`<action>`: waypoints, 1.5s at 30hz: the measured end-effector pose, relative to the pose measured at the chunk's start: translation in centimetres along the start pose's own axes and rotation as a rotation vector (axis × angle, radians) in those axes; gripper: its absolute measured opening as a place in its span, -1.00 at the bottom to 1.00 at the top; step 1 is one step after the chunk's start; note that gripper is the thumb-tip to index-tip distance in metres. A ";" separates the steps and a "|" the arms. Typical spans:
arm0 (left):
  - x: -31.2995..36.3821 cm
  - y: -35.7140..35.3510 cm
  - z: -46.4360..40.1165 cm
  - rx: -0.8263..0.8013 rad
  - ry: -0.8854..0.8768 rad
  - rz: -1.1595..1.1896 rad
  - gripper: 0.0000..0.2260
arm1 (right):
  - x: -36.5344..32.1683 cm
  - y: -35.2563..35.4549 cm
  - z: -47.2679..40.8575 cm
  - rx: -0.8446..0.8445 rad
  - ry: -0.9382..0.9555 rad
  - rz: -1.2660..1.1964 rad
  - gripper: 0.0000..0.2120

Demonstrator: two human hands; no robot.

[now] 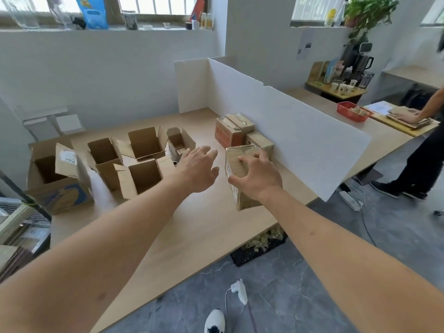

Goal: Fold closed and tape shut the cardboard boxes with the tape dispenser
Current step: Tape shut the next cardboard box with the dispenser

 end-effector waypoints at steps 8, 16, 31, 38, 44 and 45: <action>-1.4 -5.4 -12.3 -0.088 -0.004 0.014 -0.52 | 4.1 -4.6 -11.8 -0.093 -0.048 0.014 -0.29; -1.6 -8.9 -22.5 -0.152 -0.015 0.006 -0.60 | 8.4 -7.4 -21.0 -0.151 -0.057 -0.008 -0.32; -3.1 -20.6 -36.0 -0.197 0.365 0.040 -0.60 | 16.8 -19.7 -39.3 -0.328 0.196 0.007 -0.34; -5.5 -25.4 -37.7 -0.204 0.564 0.108 -0.58 | 16.9 -25.3 -44.5 -0.311 0.250 0.002 -0.37; -8.5 -30.1 -40.0 -0.191 0.616 0.168 -0.55 | 16.0 -30.0 -47.6 -0.249 0.302 0.050 -0.45; -8.8 -30.8 -40.5 -0.188 0.616 0.176 -0.54 | 16.1 -30.8 -47.9 -0.232 0.317 0.072 -0.46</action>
Point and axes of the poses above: each hand's wrist, its own z-axis away from the middle knuckle, its own y-axis out of the back of the hand, x = y × z, the point moved 8 cm from there along -z, towards the middle knuckle, and after that the axes turned 11 degrees about z, right-handed, at the moved point
